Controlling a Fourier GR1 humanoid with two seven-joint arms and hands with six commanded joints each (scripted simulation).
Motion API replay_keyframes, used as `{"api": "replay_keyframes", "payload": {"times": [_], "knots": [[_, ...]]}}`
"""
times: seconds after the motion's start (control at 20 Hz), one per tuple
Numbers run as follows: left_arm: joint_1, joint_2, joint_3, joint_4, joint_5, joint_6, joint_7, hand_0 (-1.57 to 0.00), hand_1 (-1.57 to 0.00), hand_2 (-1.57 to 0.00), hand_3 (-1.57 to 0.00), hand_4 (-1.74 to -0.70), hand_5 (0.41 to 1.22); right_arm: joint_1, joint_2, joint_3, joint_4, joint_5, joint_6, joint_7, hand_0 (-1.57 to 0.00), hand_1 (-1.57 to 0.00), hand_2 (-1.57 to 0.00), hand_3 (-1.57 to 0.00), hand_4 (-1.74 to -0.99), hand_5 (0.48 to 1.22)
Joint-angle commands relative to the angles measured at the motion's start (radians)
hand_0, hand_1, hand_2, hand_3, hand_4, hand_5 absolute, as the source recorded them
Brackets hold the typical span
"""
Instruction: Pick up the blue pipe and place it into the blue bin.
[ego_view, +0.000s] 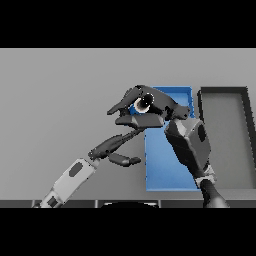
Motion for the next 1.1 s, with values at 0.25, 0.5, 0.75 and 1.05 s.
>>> {"api": "replay_keyframes", "payload": {"times": [0.25, 0.5, 0.75, 1.05], "knots": [[0.008, 0.009, -0.004, -0.011, -0.012, 0.009, 0.023, 0.0, 0.0, 0.0, 0.0, -0.84, 0.481, -0.093, -0.099, -0.137, 0.197, 0.141, -0.053, -0.045, -1.57, -1.57, -1.57, -1.57, -1.498, 1.221], [0.011, 0.028, 0.007, -0.034, -0.016, 0.022, 0.039, 0.0, 0.0, 0.0, 0.0, -0.83, 0.465, -0.016, -0.167, -0.254, 0.372, 0.213, -0.051, -0.032, -1.57, -1.57, -1.57, -1.57, -1.499, 1.221], [0.014, 0.034, 0.012, -0.025, -0.024, 0.024, 0.018, 0.0, 0.0, 0.0, 0.0, -0.83, 0.463, 0.13, -0.154, -0.281, 0.402, 0.288, -0.078, 0.009, -1.57, -1.57, -1.57, -1.57, -1.499, 1.221], [0.017, 0.027, 0.003, -0.033, -0.025, 0.023, 0.025, 0.0, 0.0, 0.0, 0.0, -0.83, 0.47, 0.335, -0.179, -0.226, 0.412, 0.345, -0.201, 0.063, -1.57, -1.57, -1.57, -1.57, -1.499, 1.221]]}}
